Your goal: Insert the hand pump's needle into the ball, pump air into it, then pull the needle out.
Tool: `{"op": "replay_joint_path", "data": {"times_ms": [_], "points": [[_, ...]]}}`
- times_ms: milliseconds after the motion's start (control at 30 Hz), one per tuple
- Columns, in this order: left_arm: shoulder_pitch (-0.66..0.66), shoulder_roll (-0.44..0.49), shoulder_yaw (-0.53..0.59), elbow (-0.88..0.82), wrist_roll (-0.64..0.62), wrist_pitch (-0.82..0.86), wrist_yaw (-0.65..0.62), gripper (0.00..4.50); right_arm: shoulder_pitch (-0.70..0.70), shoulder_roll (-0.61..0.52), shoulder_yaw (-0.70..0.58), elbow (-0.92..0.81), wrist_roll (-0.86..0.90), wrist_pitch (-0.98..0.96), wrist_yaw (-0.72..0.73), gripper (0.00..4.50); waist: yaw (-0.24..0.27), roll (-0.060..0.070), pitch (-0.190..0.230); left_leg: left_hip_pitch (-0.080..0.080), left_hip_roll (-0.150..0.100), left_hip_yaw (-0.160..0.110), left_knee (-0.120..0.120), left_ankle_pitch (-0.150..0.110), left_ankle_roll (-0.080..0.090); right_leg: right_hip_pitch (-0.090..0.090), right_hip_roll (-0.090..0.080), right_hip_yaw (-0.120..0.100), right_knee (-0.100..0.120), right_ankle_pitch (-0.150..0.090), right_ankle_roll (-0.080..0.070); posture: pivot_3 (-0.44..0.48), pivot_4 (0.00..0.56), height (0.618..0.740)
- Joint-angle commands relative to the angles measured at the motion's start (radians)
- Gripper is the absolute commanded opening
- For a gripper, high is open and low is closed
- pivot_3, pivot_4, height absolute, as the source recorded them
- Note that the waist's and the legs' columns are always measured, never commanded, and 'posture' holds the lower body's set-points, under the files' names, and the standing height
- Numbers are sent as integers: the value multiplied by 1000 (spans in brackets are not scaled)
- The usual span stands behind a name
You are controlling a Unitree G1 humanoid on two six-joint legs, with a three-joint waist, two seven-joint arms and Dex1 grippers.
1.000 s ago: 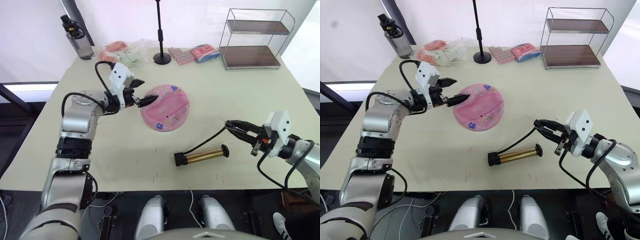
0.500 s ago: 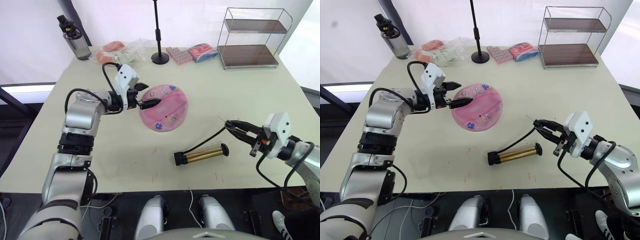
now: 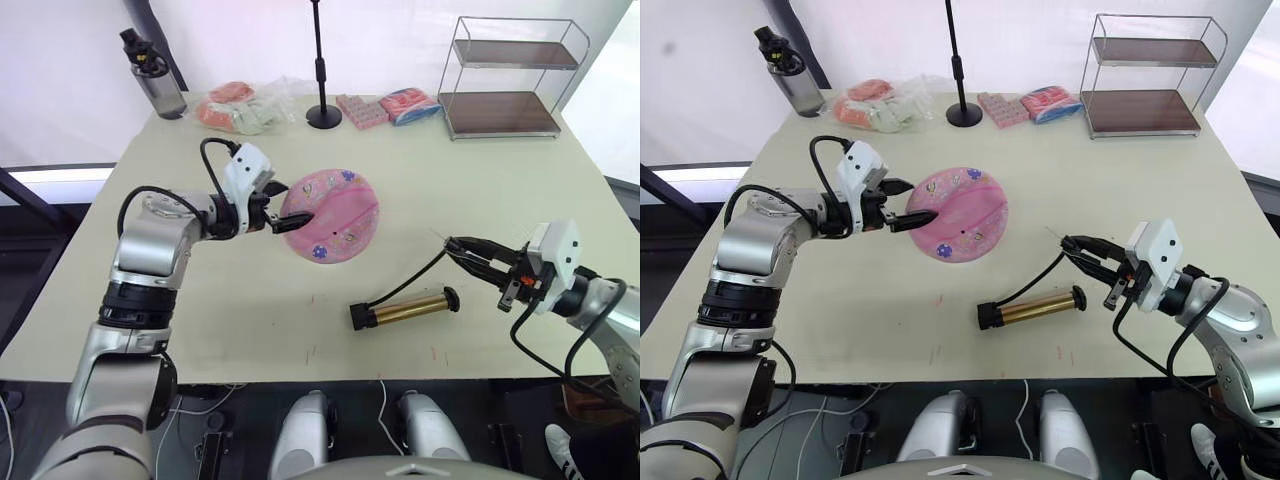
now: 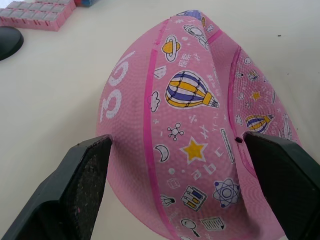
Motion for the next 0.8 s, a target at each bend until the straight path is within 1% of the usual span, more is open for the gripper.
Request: {"op": "replay_joint_path", "data": {"times_ms": [33, 233, 267, 300, 333, 367, 400, 433, 467, 500, 533, 567, 600, 633, 667, 700, 800], "points": [[0, 7, 26, -40, -12, 10, 21, 4468, -26, 9, 4, -11, 5, -30, 7, 296, 0, 0, 0, 0, 0, 0, 0, 0, 0, 0, 0, 0, 0, 0, 0, 0, 150, 736], [17, -14, 6, -1, 11, -45, 39, 4468, -48, 19, 14, -5, 0, -36, 6, 296, 1, 0, 0, 0, 0, -1, 0, 0, 0, 1, 0, -1, 0, 0, 0, 0, 150, 736], [16, -26, 8, 4, 9, -58, 44, 4237, -49, 19, 15, -5, 0, -36, 6, 296, 1, 0, 0, 0, 0, -1, 0, 0, 0, 1, 0, -1, 0, 0, 0, 0, 150, 736], [15, -35, 9, 10, 11, -76, 52, 3871, -49, 19, 16, -6, 0, -35, 6, 296, 1, 0, 0, 0, 0, -1, 0, 0, 0, 1, 0, -1, 0, 0, 0, 0, 150, 736], [13, -44, 11, 14, 13, -92, 61, 3722, -49, 19, 17, -8, 0, -34, 5, 296, 2, 0, 0, 0, 0, -1, 0, 0, 0, 1, 0, -1, 0, 0, 0, 0, 150, 736], [10, -51, 14, 21, 14, -104, 67, 3299, -51, 19, 19, -8, -1, -33, 4, 296, 2, 0, 0, 0, 0, -1, 0, 0, 0, 1, -1, -1, 0, 0, 0, 0, 150, 736], [9, -58, 16, 24, 15, -113, 71, 3090, -53, 20, 21, -10, -1, -31, 3, 296, 3, 0, 0, 0, 0, -1, 0, 0, 0, 1, -1, -2, 0, 0, 0, 0, 150, 736], [9, -62, 17, 27, 16, -123, 74, 2687, -55, 20, 23, -12, -1, -28, 2, 296, 4, 0, 0, 0, -1, -2, 0, 0, 0, 1, -1, -2, 0, 0, 0, 0, 150, 736], [11, -68, 17, 26, 16, -129, 78, 2411, -57, 20, 25, -14, 0, -25, 0, 296, 4, 0, 0, 0, -1, -2, 0, 0, 0, 2, -1, -2, 0, 0, 0, 0, 150, 736], [14, -73, 16, 24, 17, -134, 81, 2266, -58, 19, 27, -17, 1, -20, -1, 296, 4, 0, 0, 0, -1, -2, 0, 0, 0, 2, -1, -2, 0, 0, 0, 0, 150, 736], [18, -79, 14, 21, 18, -140, 84, 1717, -61, 16, 30, -18, 3, -11, -2, 296, 5, 0, 0, 0, -1, -2, 0, 0, 0, 2, -1, -2, -1, 0, 0, 0, 150, 736], [21, -85, 13, 18, 18, -143, 89, 1360, -63, 12, 34, -19, 5, 1, -4, 296, 5, 0, 0, 0, -1, -2, 0, 0, 0, 2, -1, -2, -1, 0, 0, 0, 150, 736], [24, -90, 13, 15, 17, -146, 93, 881, -67, 10, 39, -22, 7, 11, -4, 296, 4, 0, 0, 0, -1, -2, 0, 0, 0, 2, -1, -2, -1, 0, 0, 0, 150, 736], [28, -97, 12, 9, 17, -147, 98, 472, -72, 7, 45, -28, 18, 30, -5, 296, 4, 0, 0, 0, -1, -2, 0, 0, 0, 2, -1, -2, -1, 0, 0, 0, 150, 736], [31, -101, 12, 5, 17, -148, 101, 201, -77, 6, 48, -32, 25, 44, -5, 296, 3, 0, 0, 0, -1, -3, 0, 0, 0, 2, -1, -3, -1, 0, 0, 0, 150, 736], [34, -105, 11, 1, 17, -149, 105, 20, -82, 6, 51, -35, 30, 56, -8, 296, 3, 0, 0, 0, -1, -3, 0, 0, 0, 2, -1, -3, -1, 0, 0, 0, 150, 736], [64, -141, 7, -41, 11, -148, 134, 20, -141, 7, 81, -54, 59, 170, -58, 296, 2, 0, 0, 0, -1, -3, 0, 0, 0, 2, -1, -3, 0, 0, 0, 0, 150, 736]]}}
